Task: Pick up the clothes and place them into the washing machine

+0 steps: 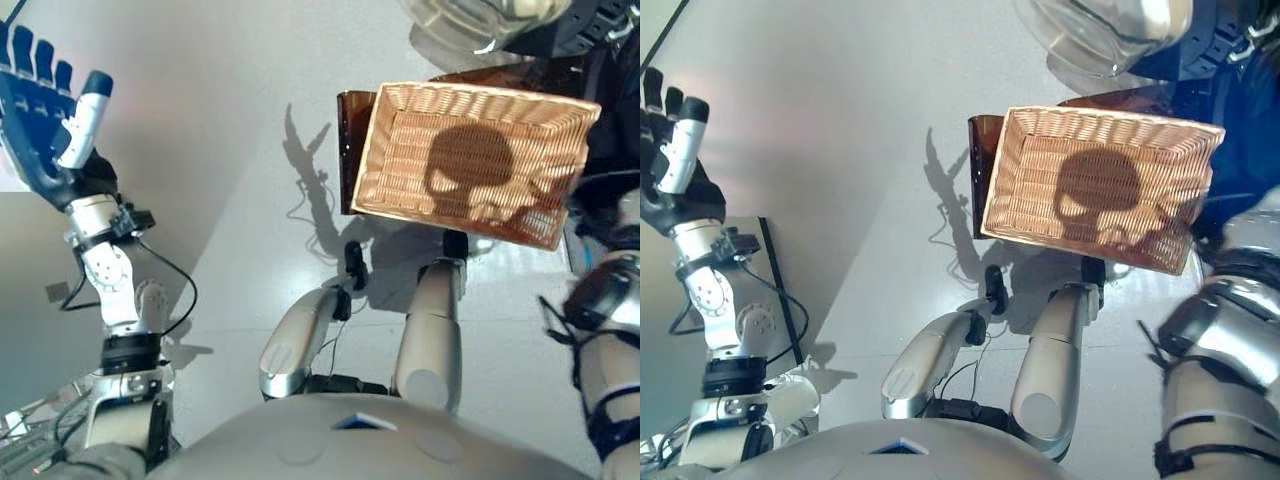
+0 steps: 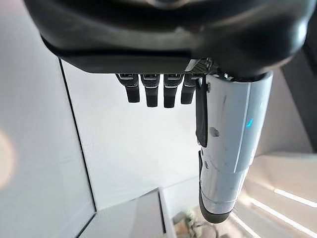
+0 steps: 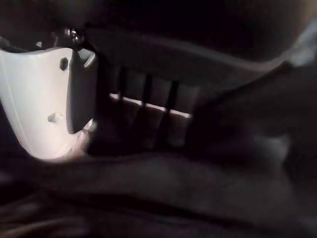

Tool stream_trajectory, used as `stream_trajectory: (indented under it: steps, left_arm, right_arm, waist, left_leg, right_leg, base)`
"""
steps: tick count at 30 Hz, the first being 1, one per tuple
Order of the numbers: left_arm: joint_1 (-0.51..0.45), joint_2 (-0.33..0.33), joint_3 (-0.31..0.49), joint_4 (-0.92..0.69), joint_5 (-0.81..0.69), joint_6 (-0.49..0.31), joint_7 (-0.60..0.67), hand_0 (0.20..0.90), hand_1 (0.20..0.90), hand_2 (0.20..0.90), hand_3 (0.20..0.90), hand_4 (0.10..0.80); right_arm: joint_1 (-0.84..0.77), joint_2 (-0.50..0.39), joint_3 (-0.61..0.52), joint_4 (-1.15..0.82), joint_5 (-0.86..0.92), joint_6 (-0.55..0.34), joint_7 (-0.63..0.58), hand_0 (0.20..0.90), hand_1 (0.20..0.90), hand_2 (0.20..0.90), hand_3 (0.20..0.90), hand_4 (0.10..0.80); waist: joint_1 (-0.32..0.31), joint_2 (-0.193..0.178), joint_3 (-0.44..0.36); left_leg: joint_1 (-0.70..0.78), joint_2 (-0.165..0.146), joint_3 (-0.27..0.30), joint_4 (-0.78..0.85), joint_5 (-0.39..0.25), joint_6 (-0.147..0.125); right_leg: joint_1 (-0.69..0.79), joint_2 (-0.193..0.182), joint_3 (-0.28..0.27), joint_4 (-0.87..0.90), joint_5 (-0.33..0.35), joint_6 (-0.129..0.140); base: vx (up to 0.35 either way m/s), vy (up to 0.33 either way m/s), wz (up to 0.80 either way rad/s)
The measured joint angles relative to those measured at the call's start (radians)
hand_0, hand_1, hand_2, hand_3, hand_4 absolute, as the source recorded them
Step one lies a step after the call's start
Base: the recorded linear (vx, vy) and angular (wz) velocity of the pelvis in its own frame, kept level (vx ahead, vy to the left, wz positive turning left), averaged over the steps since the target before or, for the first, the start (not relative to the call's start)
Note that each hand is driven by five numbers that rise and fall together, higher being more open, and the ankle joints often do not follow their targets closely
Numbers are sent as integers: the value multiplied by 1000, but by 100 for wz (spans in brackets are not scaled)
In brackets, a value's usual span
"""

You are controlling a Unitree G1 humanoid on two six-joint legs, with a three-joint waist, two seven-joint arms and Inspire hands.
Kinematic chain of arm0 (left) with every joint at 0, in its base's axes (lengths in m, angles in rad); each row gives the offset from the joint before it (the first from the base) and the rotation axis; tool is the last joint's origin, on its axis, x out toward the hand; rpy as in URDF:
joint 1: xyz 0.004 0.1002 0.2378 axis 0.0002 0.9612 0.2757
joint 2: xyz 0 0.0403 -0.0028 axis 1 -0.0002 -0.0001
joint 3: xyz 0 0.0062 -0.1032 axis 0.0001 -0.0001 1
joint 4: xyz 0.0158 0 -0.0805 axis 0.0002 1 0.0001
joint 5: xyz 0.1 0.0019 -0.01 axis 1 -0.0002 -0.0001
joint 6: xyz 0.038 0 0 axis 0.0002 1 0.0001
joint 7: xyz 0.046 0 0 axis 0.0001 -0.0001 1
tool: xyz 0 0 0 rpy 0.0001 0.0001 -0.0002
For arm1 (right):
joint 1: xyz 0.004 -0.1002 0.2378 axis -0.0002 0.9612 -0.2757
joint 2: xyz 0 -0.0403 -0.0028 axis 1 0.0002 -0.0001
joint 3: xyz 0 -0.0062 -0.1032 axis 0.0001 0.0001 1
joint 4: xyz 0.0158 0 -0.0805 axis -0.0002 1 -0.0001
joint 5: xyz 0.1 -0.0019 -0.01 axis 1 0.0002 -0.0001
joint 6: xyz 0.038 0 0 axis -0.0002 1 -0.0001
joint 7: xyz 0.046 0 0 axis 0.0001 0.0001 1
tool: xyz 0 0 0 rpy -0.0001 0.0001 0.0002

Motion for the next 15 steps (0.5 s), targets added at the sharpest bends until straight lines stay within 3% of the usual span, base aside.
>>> stream_trajectory:
  steps: [5,11,15]
  left_arm:
    - [-2,-23,-32,4,-2,3,-3,900,900,900,900,800]
    - [21,-50,-27,-9,-3,3,-23,900,900,900,900,800]
    - [23,-47,-19,-2,-3,7,-18,900,900,900,900,800]
  right_arm:
    - [163,25,17,-8,-3,27,140,200,200,200,200,300]
    - [222,74,1,-19,-1,39,168,200,200,200,200,300]
    - [221,77,0,-43,0,39,174,200,200,200,200,300]
  waist:
    - [0,-8,6]
    - [-1,-9,7]
    - [1,-10,8]
  left_leg:
    - [40,15,-41,-14,12,-2]
    - [55,40,-71,-15,19,-13]
    - [52,35,-68,-18,17,-13]
  right_leg:
    - [72,0,-48,-35,6,-7]
    - [118,7,-104,-60,13,-23]
    - [109,9,-93,-61,10,-21]
  base:
    - [35,-12,12]
    - [-8,34,12]
    - [-11,60,3]
